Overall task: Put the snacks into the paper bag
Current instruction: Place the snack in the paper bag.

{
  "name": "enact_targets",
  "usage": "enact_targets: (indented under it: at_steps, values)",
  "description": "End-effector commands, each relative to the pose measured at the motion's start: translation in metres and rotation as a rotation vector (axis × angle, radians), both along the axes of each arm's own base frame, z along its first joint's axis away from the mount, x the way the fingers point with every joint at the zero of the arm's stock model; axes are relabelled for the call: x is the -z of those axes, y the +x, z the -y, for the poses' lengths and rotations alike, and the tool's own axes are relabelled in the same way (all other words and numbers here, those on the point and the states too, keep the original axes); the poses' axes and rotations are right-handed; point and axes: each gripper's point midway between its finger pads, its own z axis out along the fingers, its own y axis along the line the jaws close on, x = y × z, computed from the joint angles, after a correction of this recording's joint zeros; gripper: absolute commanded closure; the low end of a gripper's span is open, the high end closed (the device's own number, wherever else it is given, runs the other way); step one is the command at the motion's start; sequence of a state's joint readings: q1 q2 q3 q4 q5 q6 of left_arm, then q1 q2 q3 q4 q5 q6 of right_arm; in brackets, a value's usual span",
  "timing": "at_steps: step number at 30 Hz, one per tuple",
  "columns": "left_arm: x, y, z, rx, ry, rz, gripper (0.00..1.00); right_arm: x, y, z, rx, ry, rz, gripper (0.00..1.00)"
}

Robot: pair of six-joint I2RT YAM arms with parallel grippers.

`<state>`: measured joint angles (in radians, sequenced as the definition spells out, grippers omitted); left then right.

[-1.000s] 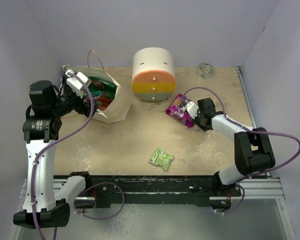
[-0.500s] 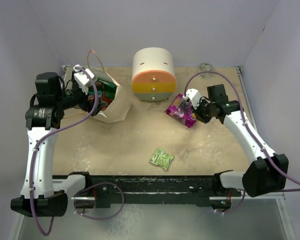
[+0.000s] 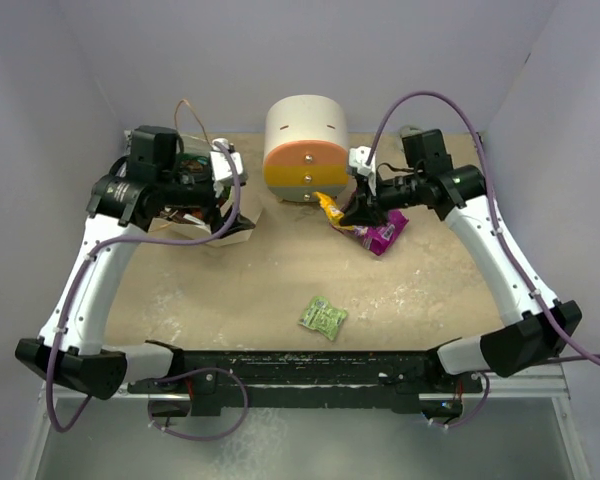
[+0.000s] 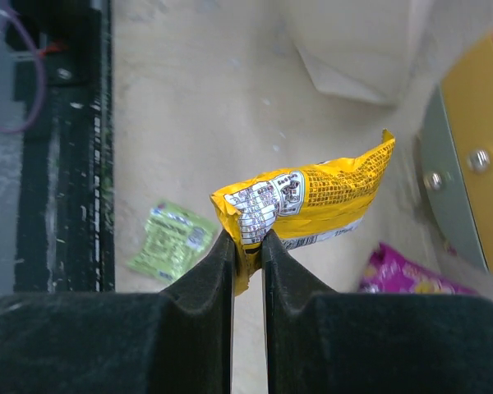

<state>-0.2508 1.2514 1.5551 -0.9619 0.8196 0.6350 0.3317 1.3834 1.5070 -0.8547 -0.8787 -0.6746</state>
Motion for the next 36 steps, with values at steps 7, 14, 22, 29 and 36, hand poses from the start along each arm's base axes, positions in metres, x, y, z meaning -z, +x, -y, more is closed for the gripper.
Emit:
enact_targets:
  at_steps: [7, 14, 22, 29, 36]
  values:
    - [-0.008, -0.018, 0.060, 0.371, -0.021, 0.205, 0.01, -0.063, -0.052, -0.065, -0.347, 0.214, 0.009, 1.00]
    - [0.017, -0.014, 0.068, 0.454, 0.001, 0.206, 0.00, -0.068, -0.068, -0.079, -0.431, 0.242, 0.004, 1.00]
    - [0.033, -0.011, 0.069, 0.460, 0.019, 0.195, 0.32, -0.069, -0.073, -0.079, -0.451, 0.251, 0.015, 1.00]
    - [0.032, -0.012, 0.071, 0.458, 0.003, 0.193, 0.58, -0.064, -0.074, -0.078, -0.448, 0.244, 0.008, 1.00]
    - [0.027, -0.014, 0.068, 0.445, 0.006, 0.203, 0.82, -0.060, -0.072, -0.077, -0.429, 0.229, 0.018, 1.00]
